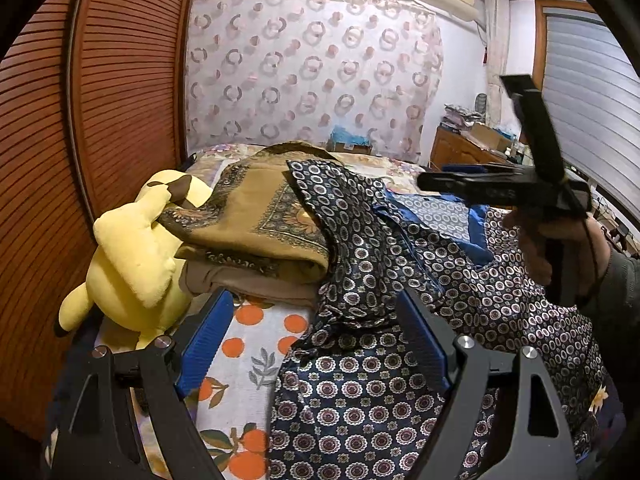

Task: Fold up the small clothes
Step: 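Grasp the opposite shirt side with the right tool and fold it inward, then open the right tool and release the folded side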

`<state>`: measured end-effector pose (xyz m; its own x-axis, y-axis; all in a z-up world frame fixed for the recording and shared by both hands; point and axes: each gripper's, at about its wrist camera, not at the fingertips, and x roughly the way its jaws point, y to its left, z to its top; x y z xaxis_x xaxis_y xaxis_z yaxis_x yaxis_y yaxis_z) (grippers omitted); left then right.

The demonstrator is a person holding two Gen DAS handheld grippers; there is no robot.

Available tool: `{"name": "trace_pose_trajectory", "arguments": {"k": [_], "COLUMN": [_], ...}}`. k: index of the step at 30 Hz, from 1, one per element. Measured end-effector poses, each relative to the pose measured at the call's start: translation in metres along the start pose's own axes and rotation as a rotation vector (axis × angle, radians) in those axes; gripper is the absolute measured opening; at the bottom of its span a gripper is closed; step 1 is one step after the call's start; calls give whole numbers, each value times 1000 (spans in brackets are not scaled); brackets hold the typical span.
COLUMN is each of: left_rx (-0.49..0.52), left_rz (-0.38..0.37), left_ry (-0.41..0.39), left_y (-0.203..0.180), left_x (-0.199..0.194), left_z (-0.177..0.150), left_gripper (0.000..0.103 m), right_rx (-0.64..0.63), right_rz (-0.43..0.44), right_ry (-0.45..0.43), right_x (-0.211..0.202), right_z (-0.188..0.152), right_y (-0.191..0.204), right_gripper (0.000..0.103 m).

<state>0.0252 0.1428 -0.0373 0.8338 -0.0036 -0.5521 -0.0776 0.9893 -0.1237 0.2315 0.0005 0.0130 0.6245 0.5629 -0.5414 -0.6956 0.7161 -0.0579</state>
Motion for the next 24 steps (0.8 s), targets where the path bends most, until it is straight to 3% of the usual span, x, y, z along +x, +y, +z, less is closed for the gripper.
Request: {"name": "trace_pose_trajectory", "arguments": {"k": [9,24], "left_rx": [27,138], "left_rz": [-27,-114], "left_ry": [10,89], "left_y": [-21,-79], "left_x": [11,45], "left_z": [1,-3], "left_gripper": [84,84], "right_rx": [43,184], "right_rz": [-36,-227], "right_ry": [18,24], "right_x": [-49,-145], "right_z": [-48,-120], "right_y": [-30,-77], "right_gripper": [77,77]}}
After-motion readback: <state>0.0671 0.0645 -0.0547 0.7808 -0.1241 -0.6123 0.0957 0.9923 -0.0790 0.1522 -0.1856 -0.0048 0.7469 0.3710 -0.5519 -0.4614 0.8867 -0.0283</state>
